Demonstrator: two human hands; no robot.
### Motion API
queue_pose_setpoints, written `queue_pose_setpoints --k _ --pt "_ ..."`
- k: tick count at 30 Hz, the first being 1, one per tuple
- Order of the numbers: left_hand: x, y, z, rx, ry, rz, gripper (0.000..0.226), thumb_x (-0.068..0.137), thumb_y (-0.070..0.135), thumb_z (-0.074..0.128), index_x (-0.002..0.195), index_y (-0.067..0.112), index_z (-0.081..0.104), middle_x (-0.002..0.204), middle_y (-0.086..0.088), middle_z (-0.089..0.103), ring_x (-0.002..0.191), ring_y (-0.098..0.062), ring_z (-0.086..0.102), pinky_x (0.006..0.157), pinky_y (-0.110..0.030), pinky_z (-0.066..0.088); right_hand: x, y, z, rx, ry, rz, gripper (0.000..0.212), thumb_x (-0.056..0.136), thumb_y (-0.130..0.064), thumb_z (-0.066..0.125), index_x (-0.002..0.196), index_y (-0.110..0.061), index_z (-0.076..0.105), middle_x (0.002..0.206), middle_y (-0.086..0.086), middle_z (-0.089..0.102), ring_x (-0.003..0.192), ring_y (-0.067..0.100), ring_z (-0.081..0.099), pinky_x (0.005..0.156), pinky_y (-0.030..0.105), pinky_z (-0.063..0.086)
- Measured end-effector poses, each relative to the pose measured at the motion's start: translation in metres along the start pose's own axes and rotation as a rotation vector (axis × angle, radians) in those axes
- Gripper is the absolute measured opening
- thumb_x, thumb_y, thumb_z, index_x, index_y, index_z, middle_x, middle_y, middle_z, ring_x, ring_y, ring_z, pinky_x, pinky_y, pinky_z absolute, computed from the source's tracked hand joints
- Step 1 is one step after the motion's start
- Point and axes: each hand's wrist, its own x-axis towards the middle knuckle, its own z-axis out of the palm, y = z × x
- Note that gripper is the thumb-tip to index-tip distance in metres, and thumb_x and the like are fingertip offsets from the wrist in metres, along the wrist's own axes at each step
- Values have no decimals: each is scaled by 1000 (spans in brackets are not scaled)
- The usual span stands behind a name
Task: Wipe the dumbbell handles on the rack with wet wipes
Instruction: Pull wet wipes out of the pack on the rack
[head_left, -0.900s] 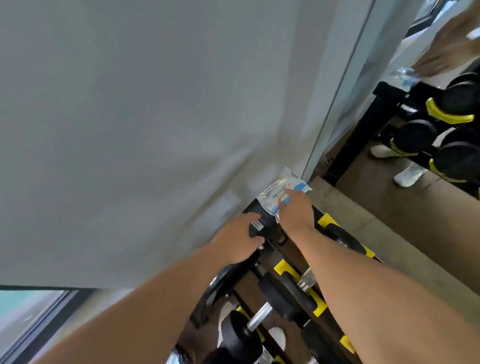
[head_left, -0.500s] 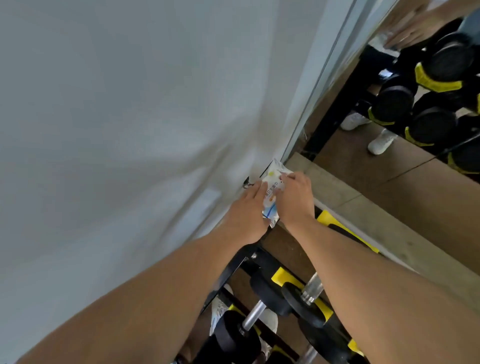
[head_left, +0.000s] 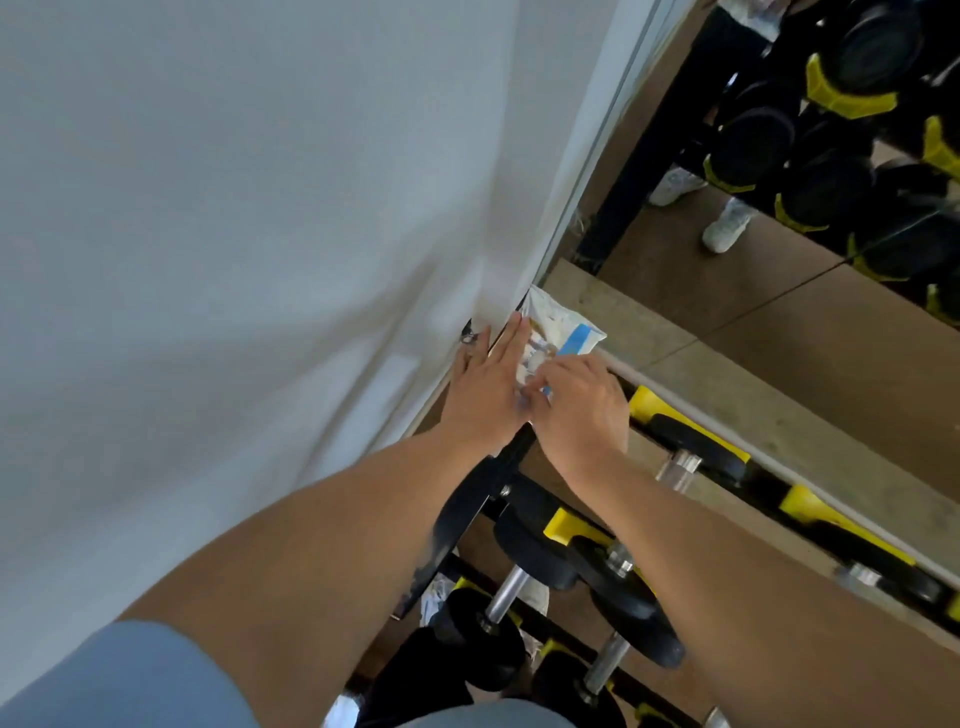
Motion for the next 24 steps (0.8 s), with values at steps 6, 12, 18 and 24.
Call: queue_pose_setpoints --k 6,12,18,24 --pt "4 -7 9 -113 19 18 88 95 47 52 158 30 -6 167 10 -2 153 -23 -6 123 -54 7 -20 1 8 237 -82 126 15 101 -34 52 99 -28 66 89 -8 65 79 10 59 61 29 46" --pt "6 -10 11 -180 34 67 100 89 52 64 159 27 -3 167 6 -3 153 -26 -7 123 -52 9 15 1 8 305 -190 266 26 103 -34 43 114 -35 66 89 -5 69 74 12 65 63 37 59" --pt "8 -14 18 -268 83 89 109 80 55 73 160 28 4 167 7 3 153 -25 -2 122 -55 9 42 -7 3 -368 -159 222 27 100 -46 51 94 -32 73 77 -5 63 67 16 56 49 26 32" --pt "9 -16 23 -323 140 89 108 79 49 76 160 27 7 167 6 8 153 -24 3 122 -55 11 49 -10 9 -426 -155 217 17 97 -32 56 94 -29 72 78 -3 65 66 18 56 46 26 26"
